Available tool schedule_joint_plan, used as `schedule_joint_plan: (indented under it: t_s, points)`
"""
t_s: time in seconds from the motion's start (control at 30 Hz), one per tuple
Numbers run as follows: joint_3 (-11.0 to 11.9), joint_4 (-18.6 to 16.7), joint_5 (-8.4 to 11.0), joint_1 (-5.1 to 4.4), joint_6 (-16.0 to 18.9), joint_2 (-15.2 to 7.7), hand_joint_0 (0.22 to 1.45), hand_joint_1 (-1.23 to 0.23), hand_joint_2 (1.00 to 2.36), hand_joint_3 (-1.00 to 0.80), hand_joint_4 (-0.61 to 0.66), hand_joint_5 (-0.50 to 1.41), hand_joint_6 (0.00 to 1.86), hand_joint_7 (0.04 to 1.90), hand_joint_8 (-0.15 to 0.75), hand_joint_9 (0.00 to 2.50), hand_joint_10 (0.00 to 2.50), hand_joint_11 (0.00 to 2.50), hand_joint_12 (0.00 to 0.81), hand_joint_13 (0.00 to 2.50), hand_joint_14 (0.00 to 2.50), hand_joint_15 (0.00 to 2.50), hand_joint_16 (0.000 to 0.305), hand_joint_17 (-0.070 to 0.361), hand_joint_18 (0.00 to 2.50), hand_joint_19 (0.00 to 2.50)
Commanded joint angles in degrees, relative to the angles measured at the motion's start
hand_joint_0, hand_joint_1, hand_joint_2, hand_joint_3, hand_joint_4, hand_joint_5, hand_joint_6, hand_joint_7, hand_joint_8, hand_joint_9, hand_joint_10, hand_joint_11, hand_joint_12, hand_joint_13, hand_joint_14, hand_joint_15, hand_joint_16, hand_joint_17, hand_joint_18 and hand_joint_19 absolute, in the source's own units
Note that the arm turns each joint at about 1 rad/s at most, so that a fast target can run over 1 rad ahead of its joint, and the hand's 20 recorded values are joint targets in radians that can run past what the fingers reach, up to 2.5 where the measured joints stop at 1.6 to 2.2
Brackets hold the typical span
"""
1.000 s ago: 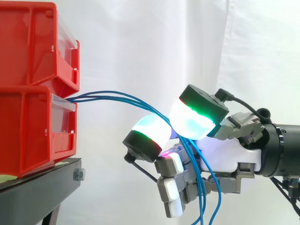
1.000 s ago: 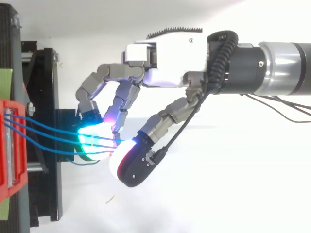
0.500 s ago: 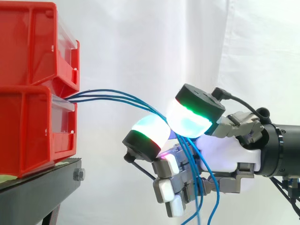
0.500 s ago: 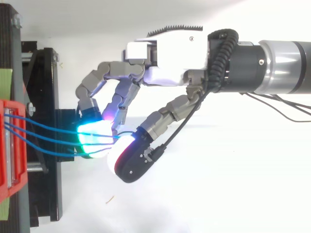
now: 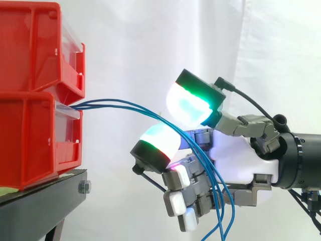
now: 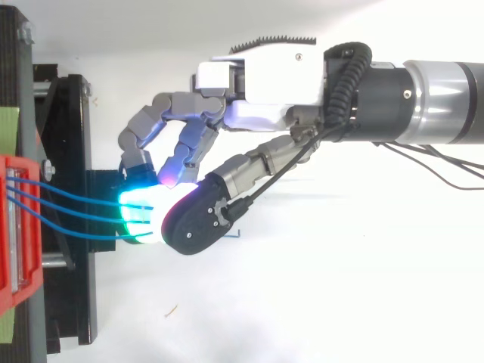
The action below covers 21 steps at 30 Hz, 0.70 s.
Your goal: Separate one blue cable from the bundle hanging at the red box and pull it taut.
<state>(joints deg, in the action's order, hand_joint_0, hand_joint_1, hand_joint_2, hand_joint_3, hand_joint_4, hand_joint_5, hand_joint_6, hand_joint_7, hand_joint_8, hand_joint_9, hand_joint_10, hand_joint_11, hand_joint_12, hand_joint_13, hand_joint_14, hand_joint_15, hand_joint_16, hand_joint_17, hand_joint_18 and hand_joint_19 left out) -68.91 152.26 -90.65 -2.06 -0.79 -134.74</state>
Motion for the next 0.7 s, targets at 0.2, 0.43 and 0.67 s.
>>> schedule_joint_plan:
  t_s: [0.2,0.43,0.67]
  points:
    - [-0.08,-0.03,-0.06,-0.05,-0.09,0.0,0.64,-0.83,1.02,-0.22,0.11,-0.19,0.92,1.06,0.391,0.93,0.02,0.76,0.411,0.96,0.02,0.47,0.047,0.106,0.99,0.53]
    - [-0.08,-0.03,-0.06,0.03,-0.18,0.0,0.73,-0.92,1.01,-0.35,0.12,-0.19,0.93,1.02,0.39,0.94,0.02,0.79,0.401,0.97,0.02,0.46,0.046,0.103,1.0,0.51]
    - [-0.08,0.15,-0.06,-0.05,-0.18,0.0,0.78,-0.93,1.0,-0.5,0.13,-0.19,0.93,1.02,0.389,0.96,0.02,0.79,0.395,0.99,0.02,0.47,0.045,0.102,1.01,0.5]
